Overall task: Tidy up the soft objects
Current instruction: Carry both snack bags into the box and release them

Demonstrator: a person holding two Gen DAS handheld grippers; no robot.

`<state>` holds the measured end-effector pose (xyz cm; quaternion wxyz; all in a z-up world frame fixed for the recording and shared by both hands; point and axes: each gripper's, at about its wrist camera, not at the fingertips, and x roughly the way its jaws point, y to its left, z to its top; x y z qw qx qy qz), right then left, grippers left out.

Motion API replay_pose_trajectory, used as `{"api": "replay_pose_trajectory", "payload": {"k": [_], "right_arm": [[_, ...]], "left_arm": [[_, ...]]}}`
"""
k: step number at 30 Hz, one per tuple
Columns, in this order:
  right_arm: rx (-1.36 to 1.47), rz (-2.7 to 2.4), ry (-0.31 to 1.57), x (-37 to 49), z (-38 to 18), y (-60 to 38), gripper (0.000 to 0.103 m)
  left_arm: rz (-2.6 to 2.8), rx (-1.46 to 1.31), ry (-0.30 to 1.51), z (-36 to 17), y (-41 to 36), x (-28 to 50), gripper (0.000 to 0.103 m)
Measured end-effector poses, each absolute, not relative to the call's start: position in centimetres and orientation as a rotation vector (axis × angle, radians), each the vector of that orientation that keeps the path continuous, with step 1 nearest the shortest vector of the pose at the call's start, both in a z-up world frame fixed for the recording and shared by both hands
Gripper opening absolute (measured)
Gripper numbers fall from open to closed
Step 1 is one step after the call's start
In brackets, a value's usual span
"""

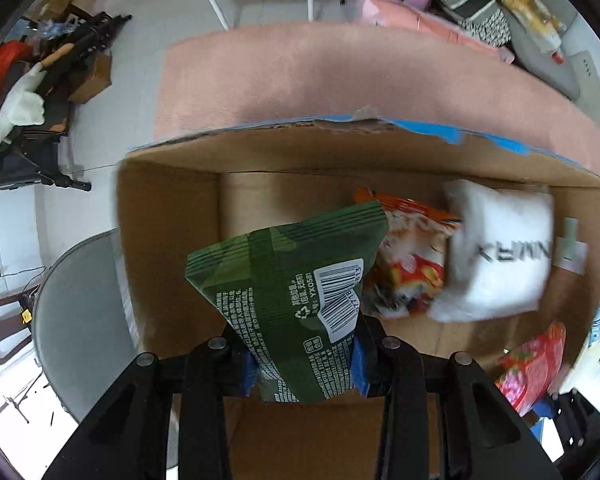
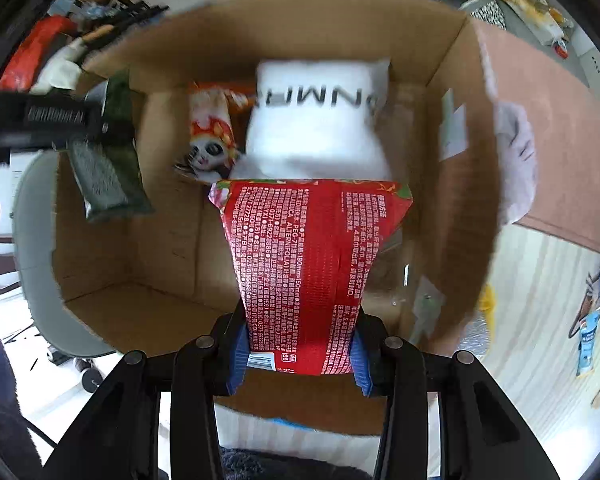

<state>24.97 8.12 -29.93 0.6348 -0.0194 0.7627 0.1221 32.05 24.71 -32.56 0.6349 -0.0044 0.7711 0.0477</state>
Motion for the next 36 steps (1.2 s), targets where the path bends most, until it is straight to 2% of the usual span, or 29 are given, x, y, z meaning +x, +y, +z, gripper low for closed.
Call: {"api": "replay_pose_trajectory", "payload": {"k": [8, 10, 11, 12, 13, 14, 16, 20, 21, 22, 23, 27, 36], "right_arm": [[-0.098, 0.232, 1.809, 24.8, -33.6, 8.8, 0.044], [-0.117, 0.229, 1.844, 24.9, -34.6, 9.3, 0.046], [-0.115, 0.224, 1.86, 25.1, -35.0, 9.5, 0.05], [-0.115, 0.226, 1.866, 25.2, -35.1, 9.5, 0.056], [-0.112, 0.225, 1.868, 25.2, -35.1, 9.5, 0.07], [-0.096, 0.224, 1.866, 25.2, -34.9, 9.3, 0.078], [-0.083, 0.232, 1.854, 25.3, -34.2, 9.3, 0.078], [-0.078, 0.222, 1.822, 25.6, -32.2, 8.9, 0.081], [-0.075, 0.218, 1.812, 25.7, -31.5, 8.7, 0.084], [-0.071, 0.212, 1.797, 25.8, -30.8, 8.5, 0.095], [-0.068, 0.211, 1.782, 26.1, -30.2, 8.5, 0.103], [-0.069, 0.195, 1.714, 25.9, -27.7, 7.8, 0.103], [-0.071, 0.188, 1.564, 22.7, -22.1, 6.7, 0.103]], "left_arm": [[0.082, 0.031, 1.821, -35.6, 24.0, 33.4, 0.035], [0.089, 0.017, 1.835, -35.5, 24.0, 33.4, 0.04], [0.095, -0.003, 1.835, -35.3, 24.1, 33.3, 0.042], [0.093, -0.018, 1.836, -35.0, 24.1, 33.3, 0.046], [0.083, -0.039, 1.834, -34.6, 24.1, 33.2, 0.049], [0.079, -0.058, 1.825, -33.9, 24.2, 33.1, 0.052], [0.075, -0.078, 1.802, -32.7, 24.5, 32.9, 0.076], [0.067, -0.101, 1.741, -29.3, 24.8, 31.8, 0.084], [0.066, -0.099, 1.725, -28.2, 24.6, 31.1, 0.093], [0.065, -0.102, 1.707, -27.4, 24.7, 30.7, 0.097], [0.063, -0.097, 1.686, -26.4, 24.6, 30.0, 0.097], [0.061, -0.095, 1.618, -24.2, 26.1, 27.5, 0.101], [0.096, -0.081, 1.494, -19.4, 25.3, 20.2, 0.102]]}}
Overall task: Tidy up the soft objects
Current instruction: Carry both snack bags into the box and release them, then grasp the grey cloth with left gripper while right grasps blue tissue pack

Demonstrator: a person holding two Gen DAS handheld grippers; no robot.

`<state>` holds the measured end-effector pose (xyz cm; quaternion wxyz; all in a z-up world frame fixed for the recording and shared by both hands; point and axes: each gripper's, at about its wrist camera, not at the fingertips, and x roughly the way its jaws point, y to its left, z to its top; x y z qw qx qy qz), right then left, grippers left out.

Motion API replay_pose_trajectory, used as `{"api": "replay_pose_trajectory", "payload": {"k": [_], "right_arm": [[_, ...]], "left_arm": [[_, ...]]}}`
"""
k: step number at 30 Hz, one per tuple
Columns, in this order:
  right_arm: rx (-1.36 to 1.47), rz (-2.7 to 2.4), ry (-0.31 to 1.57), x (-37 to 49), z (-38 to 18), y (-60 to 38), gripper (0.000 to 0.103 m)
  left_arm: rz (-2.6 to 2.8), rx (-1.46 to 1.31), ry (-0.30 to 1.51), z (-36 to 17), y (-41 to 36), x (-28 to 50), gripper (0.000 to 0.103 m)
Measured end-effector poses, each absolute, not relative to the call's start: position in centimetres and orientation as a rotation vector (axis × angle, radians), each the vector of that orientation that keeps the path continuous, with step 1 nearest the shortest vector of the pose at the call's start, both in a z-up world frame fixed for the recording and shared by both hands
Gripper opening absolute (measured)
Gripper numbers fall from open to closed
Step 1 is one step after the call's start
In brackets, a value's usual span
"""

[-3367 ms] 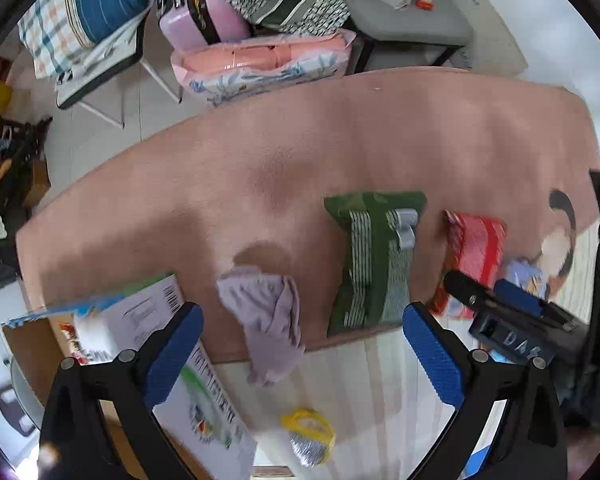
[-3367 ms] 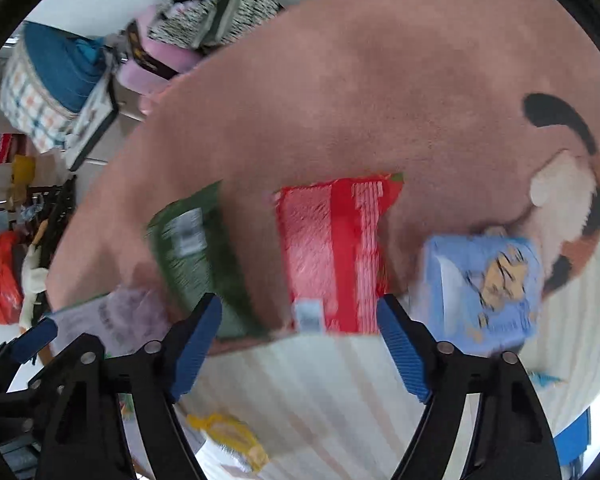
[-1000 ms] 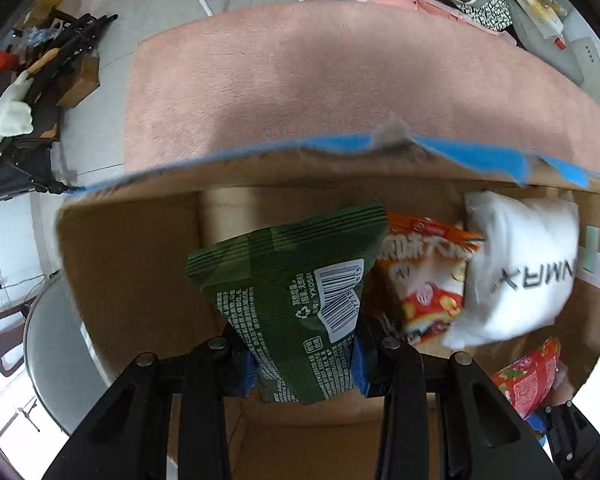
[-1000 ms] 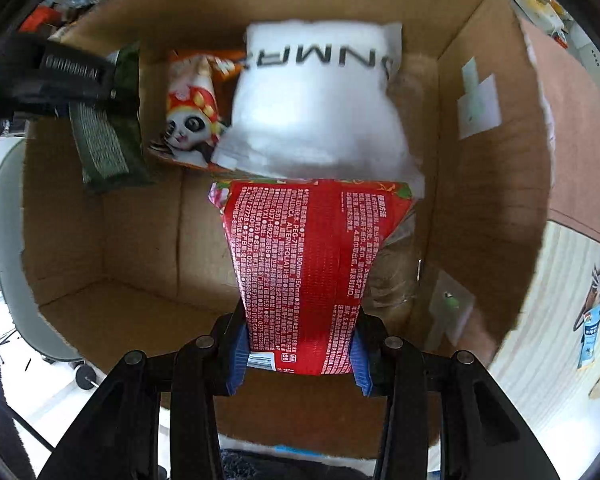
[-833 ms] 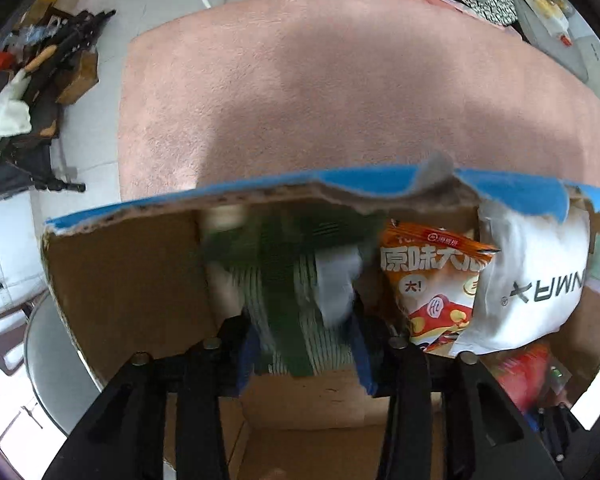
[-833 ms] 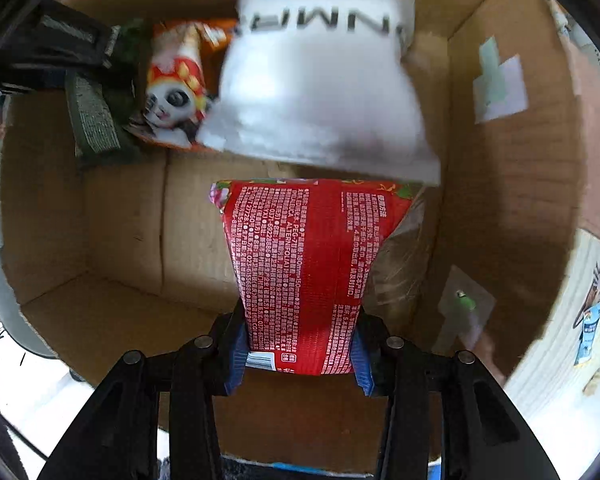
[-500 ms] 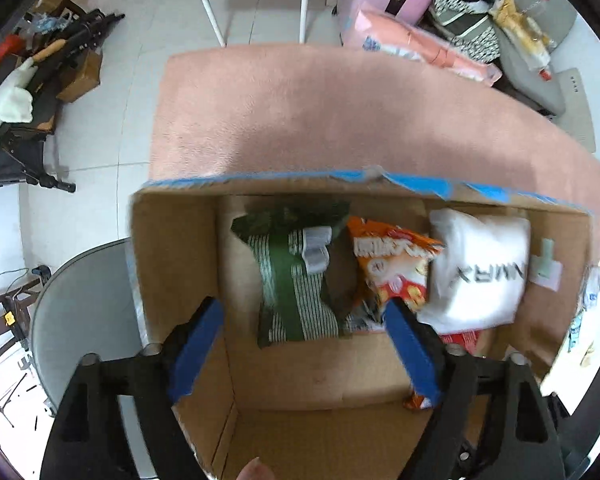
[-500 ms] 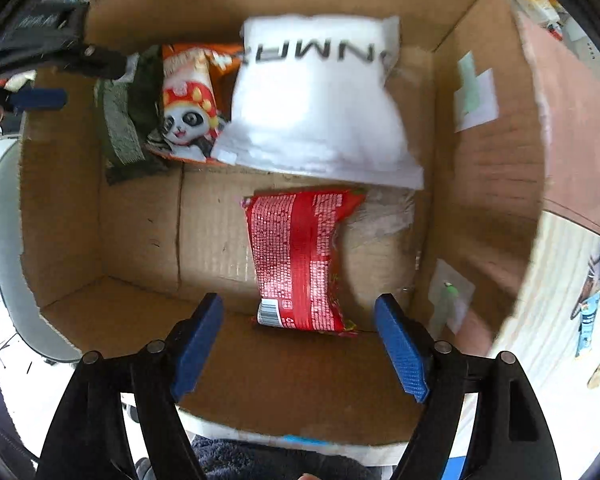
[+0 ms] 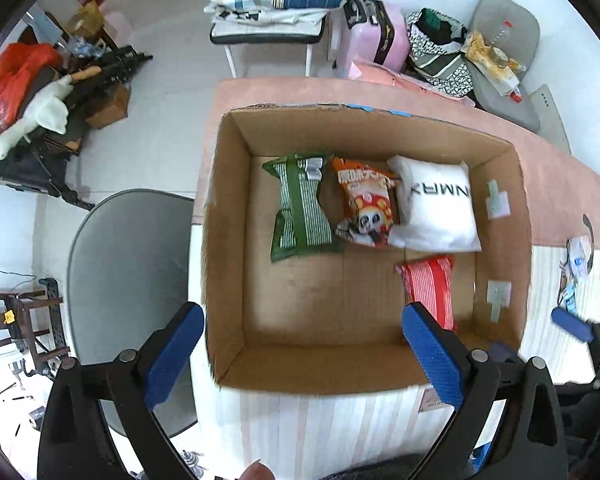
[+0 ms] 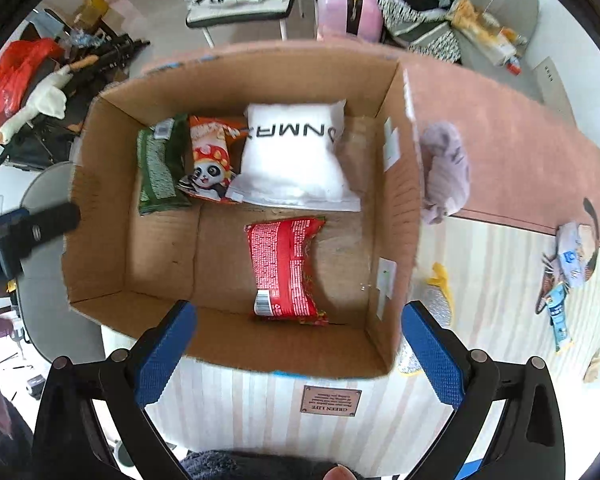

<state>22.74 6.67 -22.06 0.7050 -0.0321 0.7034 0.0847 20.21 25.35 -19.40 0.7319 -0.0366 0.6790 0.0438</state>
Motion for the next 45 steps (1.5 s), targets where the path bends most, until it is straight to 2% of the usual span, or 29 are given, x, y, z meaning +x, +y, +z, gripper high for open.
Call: {"api": "replay_pose_trajectory", "payload": {"k": [6, 15, 23, 28, 35, 38, 45], "right_arm": [[-0.073, 0.218, 1.494, 20.4, -19.6, 6.6, 0.103], [0.005, 0.284, 1.446, 18.8, -16.8, 5.4, 0.103], [0.145, 0.16, 1.396, 20.5, -14.5, -4.8, 0.103], [0.145, -0.028, 1.441, 22.0, -16.7, -15.7, 0.103], [0.019, -0.146, 1.567, 26.4, -23.4, -29.1, 0.103], [-0.072, -0.131, 1.627, 28.8, -26.6, -32.3, 0.103], [-0.304, -0.035, 1.806, 32.7, -35.4, -35.5, 0.103]], "left_arm": [[0.089, -0.099, 1.447, -17.1, 24.0, 16.9, 0.102], [0.074, -0.068, 1.359, -13.1, 20.5, 16.5, 0.102], [-0.035, 0.064, 1.312, -11.4, 10.4, 20.1, 0.102], [-0.1, 0.139, 1.357, -14.6, 2.4, 23.5, 0.102], [-0.095, 0.207, 1.559, -24.5, -7.1, 30.6, 0.102], [-0.048, 0.216, 1.639, -28.7, -9.7, 32.8, 0.102], [-0.007, 0.242, 1.689, -32.9, -13.5, 34.5, 0.102]]}}
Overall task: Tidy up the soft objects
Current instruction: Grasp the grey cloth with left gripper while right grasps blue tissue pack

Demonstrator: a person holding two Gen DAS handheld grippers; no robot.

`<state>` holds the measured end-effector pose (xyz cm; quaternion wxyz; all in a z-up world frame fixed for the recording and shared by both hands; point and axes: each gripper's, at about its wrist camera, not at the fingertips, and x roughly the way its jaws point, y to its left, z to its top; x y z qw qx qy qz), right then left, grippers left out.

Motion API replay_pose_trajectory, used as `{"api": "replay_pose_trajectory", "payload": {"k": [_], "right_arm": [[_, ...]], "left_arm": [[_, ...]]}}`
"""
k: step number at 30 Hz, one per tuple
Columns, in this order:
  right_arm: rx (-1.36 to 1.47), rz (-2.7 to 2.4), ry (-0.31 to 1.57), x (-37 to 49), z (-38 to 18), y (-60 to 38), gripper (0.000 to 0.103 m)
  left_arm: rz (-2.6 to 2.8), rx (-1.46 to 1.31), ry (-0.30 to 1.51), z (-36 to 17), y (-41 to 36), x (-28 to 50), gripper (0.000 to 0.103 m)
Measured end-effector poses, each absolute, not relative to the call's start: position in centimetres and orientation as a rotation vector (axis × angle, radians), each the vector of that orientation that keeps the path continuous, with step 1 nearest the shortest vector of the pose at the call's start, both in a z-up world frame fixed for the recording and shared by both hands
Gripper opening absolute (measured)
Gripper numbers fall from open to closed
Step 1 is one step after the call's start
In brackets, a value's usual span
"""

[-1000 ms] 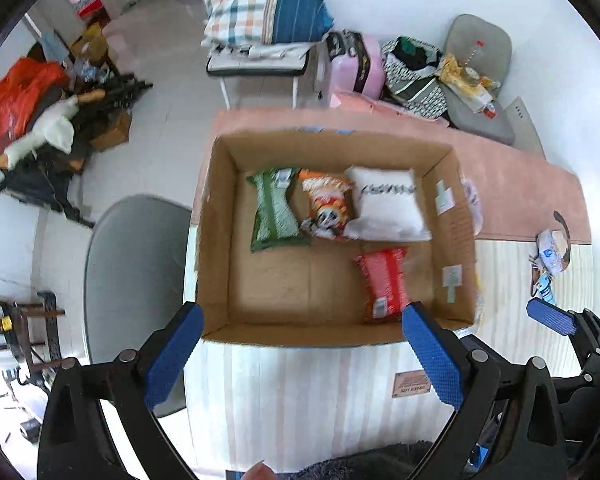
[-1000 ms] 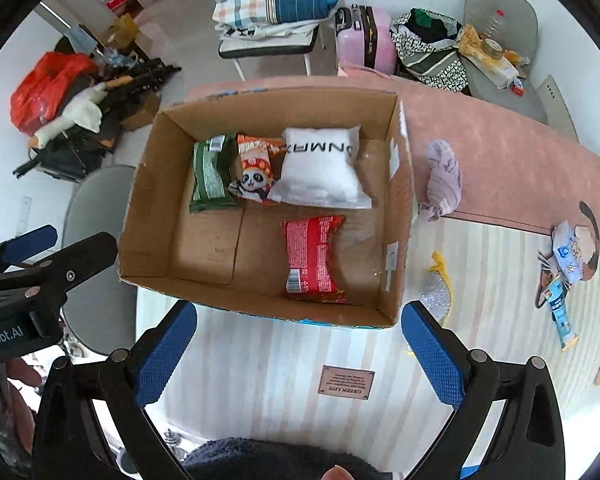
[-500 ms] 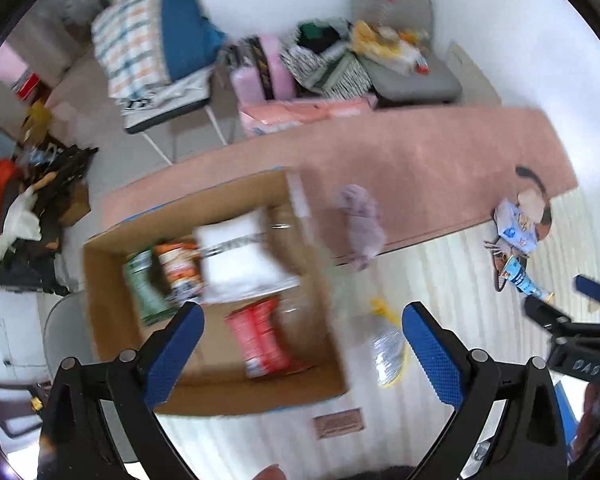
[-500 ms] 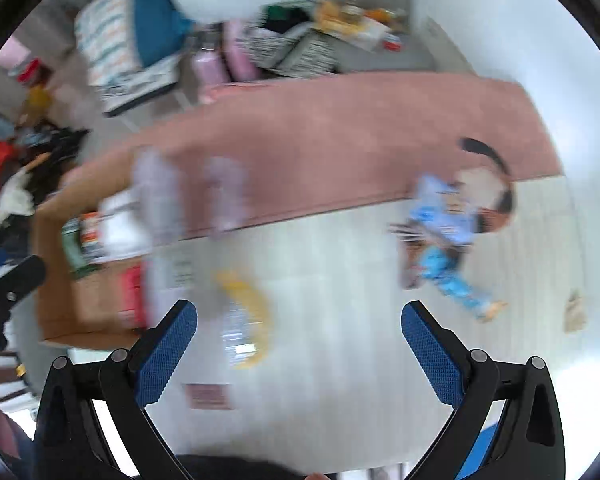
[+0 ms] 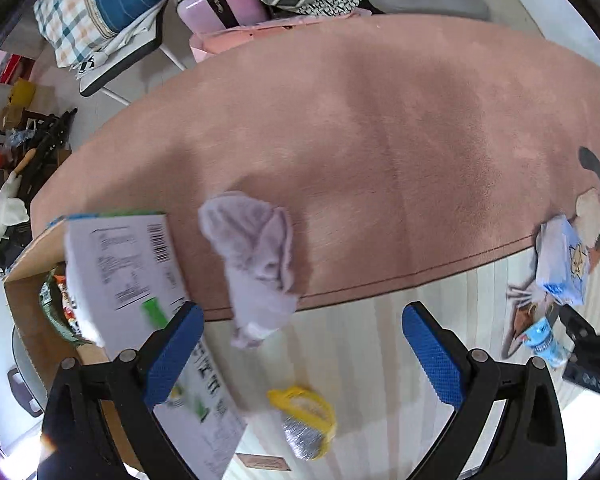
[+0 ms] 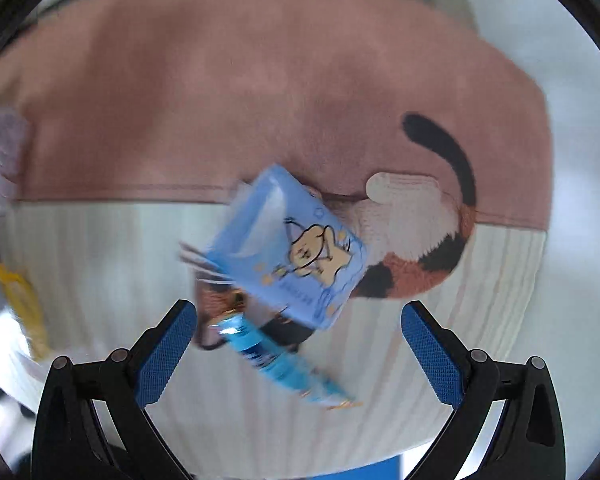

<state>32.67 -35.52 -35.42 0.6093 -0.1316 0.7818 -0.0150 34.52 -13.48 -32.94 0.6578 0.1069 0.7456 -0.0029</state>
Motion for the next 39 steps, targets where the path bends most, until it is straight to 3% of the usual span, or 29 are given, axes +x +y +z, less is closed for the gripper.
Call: {"api": "replay_pose_trajectory", "payload": {"k": [3, 6, 14, 26, 32, 34, 37, 39], "right_arm": [[-0.349, -0.07, 1.846, 33.4, -37.9, -36.5, 0.098], [-0.143, -0.117, 1.802, 35.0, -38.3, -38.5, 0.092], [0.238, -0.078, 1.749, 37.5, -37.3, -42.1, 0.094], [0.224, 0.004, 1.88, 37.9, -40.4, -44.5, 0.099], [0.189, 0.021, 1.931, 37.3, -42.1, -44.9, 0.101], [0.211, 0.015, 1.918, 37.6, -42.1, -45.4, 0.101], [0.208, -0.03, 1.891, 37.9, -41.8, -46.4, 0.091], [0.169, -0.072, 1.881, 38.2, -41.4, -46.8, 0.071]], "left_arm": [[-0.004, 0.257, 1.686, -33.6, -14.1, 34.5, 0.102], [0.013, 0.26, 1.687, -34.2, -13.9, 34.7, 0.102], [0.062, 0.134, 1.743, -35.0, -9.9, 37.3, 0.102], [0.004, 0.168, 1.94, -41.0, -9.3, 38.7, 0.101], [-0.026, 0.127, 1.935, -41.0, -10.2, 38.0, 0.062], [-0.027, 0.122, 1.923, -40.5, -10.7, 37.6, 0.038], [-0.03, 0.147, 1.893, -39.8, -11.6, 37.1, 0.038], [-0.029, 0.133, 1.869, -39.1, -12.0, 36.8, 0.037]]}}
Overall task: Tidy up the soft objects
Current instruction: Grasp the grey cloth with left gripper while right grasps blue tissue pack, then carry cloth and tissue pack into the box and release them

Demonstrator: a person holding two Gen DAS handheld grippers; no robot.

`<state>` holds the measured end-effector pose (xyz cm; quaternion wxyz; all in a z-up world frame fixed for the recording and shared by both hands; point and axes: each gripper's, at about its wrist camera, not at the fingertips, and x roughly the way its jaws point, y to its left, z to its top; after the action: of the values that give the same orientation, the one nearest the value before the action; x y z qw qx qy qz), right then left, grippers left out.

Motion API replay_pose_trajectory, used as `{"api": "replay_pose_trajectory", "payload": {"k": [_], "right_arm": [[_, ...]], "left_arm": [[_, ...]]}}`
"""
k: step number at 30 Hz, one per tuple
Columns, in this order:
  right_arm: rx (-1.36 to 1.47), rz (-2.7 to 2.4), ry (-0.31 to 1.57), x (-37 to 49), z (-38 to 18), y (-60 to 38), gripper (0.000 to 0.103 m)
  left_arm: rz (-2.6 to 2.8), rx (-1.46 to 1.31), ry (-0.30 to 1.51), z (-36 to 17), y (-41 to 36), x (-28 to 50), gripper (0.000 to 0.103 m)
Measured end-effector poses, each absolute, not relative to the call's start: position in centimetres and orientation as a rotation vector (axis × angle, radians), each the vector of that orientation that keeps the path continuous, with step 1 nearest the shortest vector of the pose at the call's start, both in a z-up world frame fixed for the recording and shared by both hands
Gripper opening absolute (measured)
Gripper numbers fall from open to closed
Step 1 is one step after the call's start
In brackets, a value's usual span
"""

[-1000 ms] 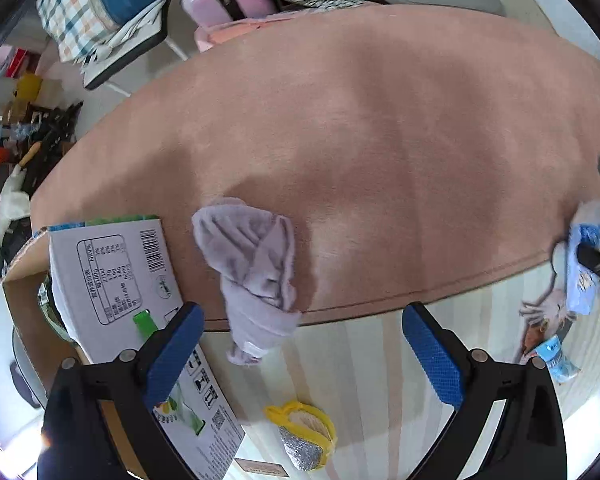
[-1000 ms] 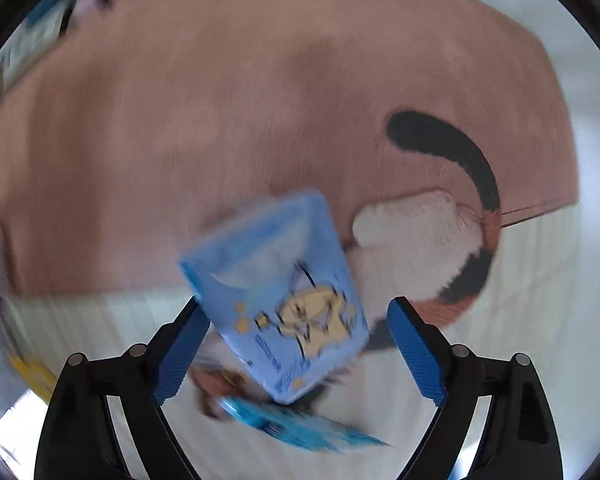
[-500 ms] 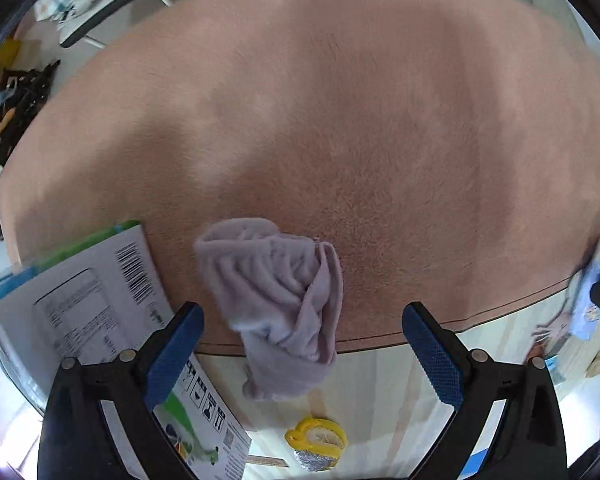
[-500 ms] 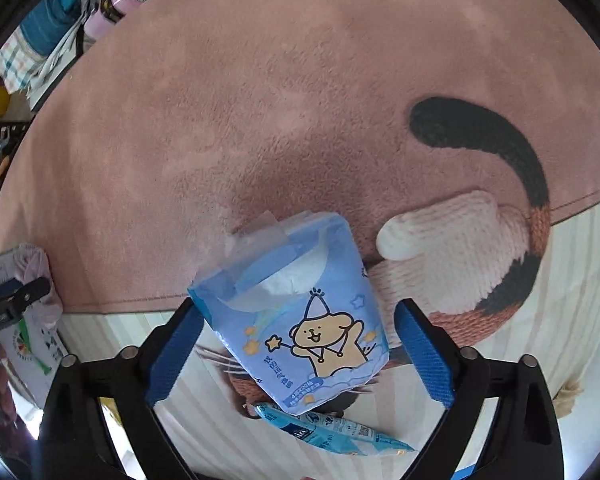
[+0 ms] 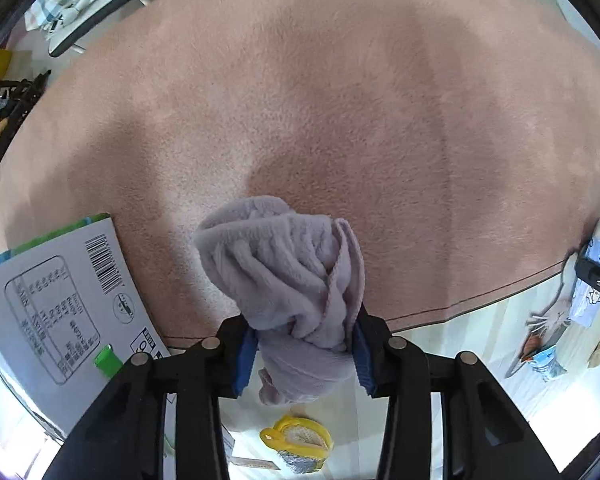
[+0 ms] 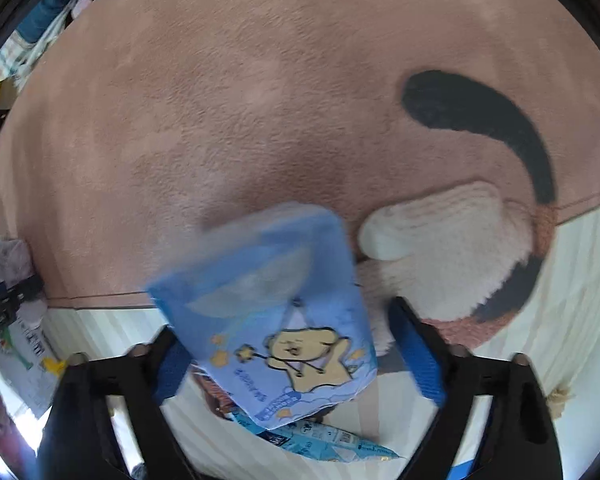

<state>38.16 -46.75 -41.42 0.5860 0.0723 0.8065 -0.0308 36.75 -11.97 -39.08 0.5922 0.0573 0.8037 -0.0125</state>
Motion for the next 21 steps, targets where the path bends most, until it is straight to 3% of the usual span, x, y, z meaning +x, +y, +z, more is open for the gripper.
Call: {"api": "replay_pose_trajectory", "payload": {"k": [1, 4, 15, 21], "right_arm": [[0.13, -0.095, 1.877, 38.2, -40.9, -47.0, 0.055], [0.17, -0.119, 1.873, 37.5, -39.9, -47.2, 0.044], [0.213, -0.074, 1.72, 33.8, -28.8, -38.0, 0.043], [0.198, 0.1, 1.645, 32.4, -22.2, -25.5, 0.043]], "left_arm": [[-0.03, 0.122, 1.86, -38.7, -12.0, 36.6, 0.037], [-0.043, 0.107, 1.825, -37.4, -12.1, 36.2, 0.037], [-0.17, -0.026, 1.68, -27.2, -7.8, 32.2, 0.037], [-0.156, -0.112, 1.593, -21.6, 0.8, 28.8, 0.037]]}}
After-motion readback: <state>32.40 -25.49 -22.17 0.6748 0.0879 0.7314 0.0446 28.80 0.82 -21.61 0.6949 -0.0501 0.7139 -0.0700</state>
